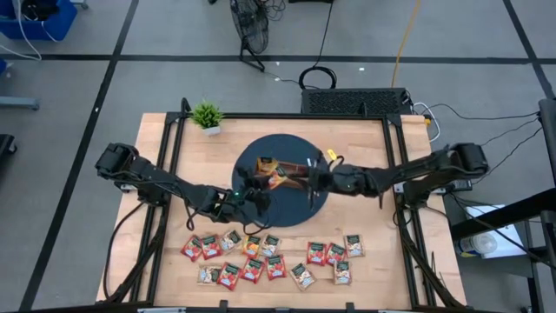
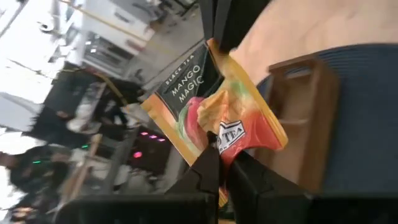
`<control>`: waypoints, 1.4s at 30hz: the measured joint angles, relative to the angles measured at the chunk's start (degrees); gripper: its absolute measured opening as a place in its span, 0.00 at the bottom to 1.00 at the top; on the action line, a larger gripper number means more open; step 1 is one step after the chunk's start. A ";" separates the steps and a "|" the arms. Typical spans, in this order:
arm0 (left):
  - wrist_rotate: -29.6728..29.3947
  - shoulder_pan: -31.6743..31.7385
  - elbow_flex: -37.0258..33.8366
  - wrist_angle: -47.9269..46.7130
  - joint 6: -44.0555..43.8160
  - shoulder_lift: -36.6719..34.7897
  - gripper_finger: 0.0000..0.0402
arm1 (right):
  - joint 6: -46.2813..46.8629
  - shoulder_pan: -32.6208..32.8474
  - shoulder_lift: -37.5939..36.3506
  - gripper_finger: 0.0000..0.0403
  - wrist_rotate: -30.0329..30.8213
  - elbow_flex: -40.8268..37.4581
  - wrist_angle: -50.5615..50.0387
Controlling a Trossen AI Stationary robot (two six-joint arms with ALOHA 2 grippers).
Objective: Pick & Place Tea
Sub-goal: Put the yellow tea bag into the left section of the wooden organizer
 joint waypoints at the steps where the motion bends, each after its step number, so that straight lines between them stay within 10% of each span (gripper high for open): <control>1: 0.89 0.06 0.00 0.02 -0.28 0.00 0.05 | 0.36 0.85 -0.50 0.00 0.37 0.00 -0.85; 17: 2.00 0.07 -0.02 4.37 16.87 0.00 0.03 | 2.75 1.04 -0.77 0.00 -2.42 -0.07 1.23; 24: -6.94 -1.59 -0.02 5.12 36.83 0.00 0.02 | 8.09 -1.82 -0.77 0.02 -3.82 -0.07 1.22; 42: -15.17 -2.60 -0.02 7.93 45.88 0.00 0.02 | 33.21 -11.31 12.94 0.51 -27.66 -0.11 29.62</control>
